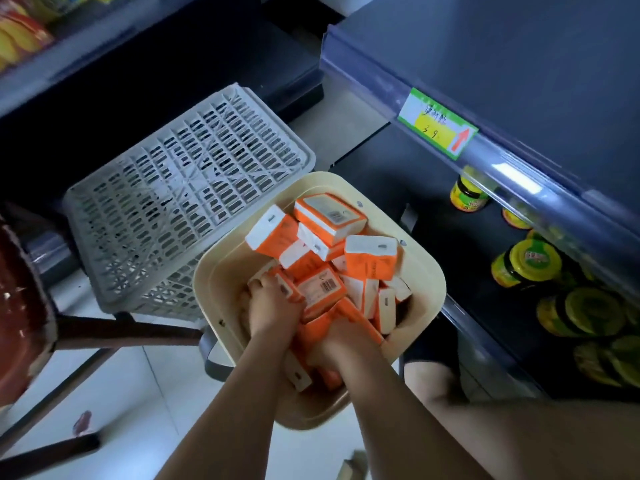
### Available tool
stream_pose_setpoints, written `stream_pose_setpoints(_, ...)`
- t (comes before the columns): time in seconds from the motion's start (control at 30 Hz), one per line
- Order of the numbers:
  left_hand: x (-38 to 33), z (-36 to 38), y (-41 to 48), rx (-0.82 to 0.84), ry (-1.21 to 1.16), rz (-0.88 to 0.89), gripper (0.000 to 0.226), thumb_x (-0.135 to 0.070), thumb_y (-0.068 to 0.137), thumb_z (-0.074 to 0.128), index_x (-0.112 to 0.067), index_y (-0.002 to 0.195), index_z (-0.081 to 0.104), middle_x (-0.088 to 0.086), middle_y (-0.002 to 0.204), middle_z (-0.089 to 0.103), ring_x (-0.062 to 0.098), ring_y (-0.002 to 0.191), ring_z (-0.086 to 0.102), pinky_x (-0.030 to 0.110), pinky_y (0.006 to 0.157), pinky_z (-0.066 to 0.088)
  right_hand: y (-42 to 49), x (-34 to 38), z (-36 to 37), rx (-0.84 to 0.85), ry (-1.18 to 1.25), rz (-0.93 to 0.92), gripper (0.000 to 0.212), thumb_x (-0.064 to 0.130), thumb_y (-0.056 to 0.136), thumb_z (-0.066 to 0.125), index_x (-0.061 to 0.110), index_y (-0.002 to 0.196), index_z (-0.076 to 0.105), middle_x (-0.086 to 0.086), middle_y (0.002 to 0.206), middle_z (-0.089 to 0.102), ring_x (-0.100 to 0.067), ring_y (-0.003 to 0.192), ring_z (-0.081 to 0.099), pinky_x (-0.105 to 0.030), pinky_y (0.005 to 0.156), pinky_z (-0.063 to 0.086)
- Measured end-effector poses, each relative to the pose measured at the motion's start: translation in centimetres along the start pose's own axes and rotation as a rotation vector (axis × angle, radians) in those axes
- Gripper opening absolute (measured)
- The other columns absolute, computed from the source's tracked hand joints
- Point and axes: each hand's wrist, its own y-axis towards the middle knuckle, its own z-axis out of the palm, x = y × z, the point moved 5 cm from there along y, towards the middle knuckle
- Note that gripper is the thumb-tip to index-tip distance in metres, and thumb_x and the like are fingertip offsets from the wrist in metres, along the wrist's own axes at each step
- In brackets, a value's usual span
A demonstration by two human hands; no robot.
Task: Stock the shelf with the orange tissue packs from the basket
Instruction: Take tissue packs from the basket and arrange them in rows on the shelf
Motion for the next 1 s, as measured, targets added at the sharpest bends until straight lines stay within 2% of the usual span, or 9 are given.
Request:
stream_pose_setpoints(0.23,0.1,-3.9,-2.3,-0.105,-0.286,-0.029,0.071,-0.049,0.078,0.081,-0.015,0.132,0.051,0.007,0.123,0.063,0.031,0.112,0.065,0.036,0.087,0.05,-0.2,-0.4,0.6,0.195,0.485,0.086,0.077,0.064,0.078,0.071,0.04,0.144,0.041,-0.002,0.142,0.055,-0.029,0.131,0.053,-0.04,0.101,0.041)
stream_pose_setpoints(0.37,-0.4,-6.5,-5.5,-0.257,-0.658,0.014,0.036,-0.046,0.087,0.07,-0.029,0.116,0.057,-0.009,0.103,0.07,0.016,0.098,0.069,0.036,0.083,0.051,-1.5,-0.2,0.4,0.182,0.758,0.124,0.13,0.086,0.043,0.081,0.038,0.154,0.033,-0.002,0.146,0.053,-0.032,0.131,0.053,-0.049,0.108,0.046)
stream_pose_setpoints(0.43,-0.6,-6.7,-6.4,-0.241,-0.968,-0.039,0.033,-0.043,0.088,0.065,-0.03,0.117,0.06,-0.004,0.109,0.072,0.017,0.102,0.072,0.038,0.086,0.056,-2.1,-0.5,-0.9,0.058,0.93,0.167,0.141,0.102,0.036,0.067,0.041,0.155,0.023,-0.005,0.144,0.047,-0.036,0.129,0.052,-0.056,0.106,0.049)
stream_pose_setpoints(0.5,-1.3,-6.9,-6.9,-0.179,-1.266,-0.16,0.038,-0.047,0.086,0.061,-0.028,0.119,0.064,0.007,0.114,0.075,0.027,0.105,0.074,0.046,0.088,0.06,-2.8,-0.4,-2.5,-0.032,1.116,0.24,0.115,0.097,0.067,0.052,0.034,0.158,0.02,-0.012,0.146,0.044,-0.039,0.136,0.046,-0.057,0.114,0.039)
stream_pose_setpoints(0.57,-2.2,-7.1,-7.3,-0.127,-1.511,-0.267,0.033,-0.05,0.09,0.057,-0.025,0.106,0.071,0.011,0.106,0.077,0.031,0.101,0.076,0.044,0.083,0.062,-3.3,-0.1,-4.2,-0.038,1.264,0.213,0.078,0.076,0.097,0.037,0.027,0.157,0.03,-0.015,0.149,0.047,-0.038,0.14,0.044,-0.053,0.118,0.033)
stream_pose_setpoints(0.67,-4.1,-8.4,-8.2,-0.173,-1.739,-0.325,0.019,-0.041,0.099,0.055,-0.028,0.099,0.068,0.0,0.094,0.076,0.023,0.094,0.076,0.033,0.076,0.059,-4.2,0.7,-5.3,-0.042,1.259,0.111,0.067,0.08,0.088,0.048,0.035,0.137,0.05,-0.004,0.134,0.061,-0.031,0.127,0.057,-0.052,0.115,0.04)
stream_pose_setpoints(0.77,-5.9,-9.6,-8.3,-0.076,-1.837,-0.269,0.029,-0.042,0.093,0.061,-0.019,0.108,0.071,0.003,0.093,0.079,0.022,0.085,0.078,0.038,0.081,0.06,-5.3,1.1,-7.1,-0.187,1.3,-0.019,0.077,0.07,0.072,0.075,0.031,0.133,0.05,0.004,0.129,0.063,-0.024,0.114,0.062,-0.043,0.104,0.046)
stream_pose_setpoints(0.87,-7.4,-10.1,-7.7,0.113,-1.852,-0.157,0.088,-0.04,0.064,0.087,-0.018,0.143,0.055,0.016,0.132,0.07,0.037,0.115,0.071,0.059,0.096,0.054,-6.5,1.2,-10.0,-0.302,1.299,-0.128,0.093,0.069,0.048,0.087,0.022,0.124,0.063,-0.002,0.115,0.075,-0.025,0.101,0.073,-0.048,0.099,0.055)
stream_pose_setpoints(1.0,-10.1,-11.2,-8.3,0.287,-1.888,-0.033,0.105,-0.025,0.06,0.092,-0.014,0.152,0.042,0.022,0.145,0.059,0.041,0.128,0.063,0.062,0.104,0.048,-10.6,0.3,-14.1,-0.434,1.276,-0.246,0.06,0.055,0.065,0.087,0.023,0.111,0.067,-0.002,0.1,0.078,-0.023,0.093,0.075,-0.049,0.092,0.06)
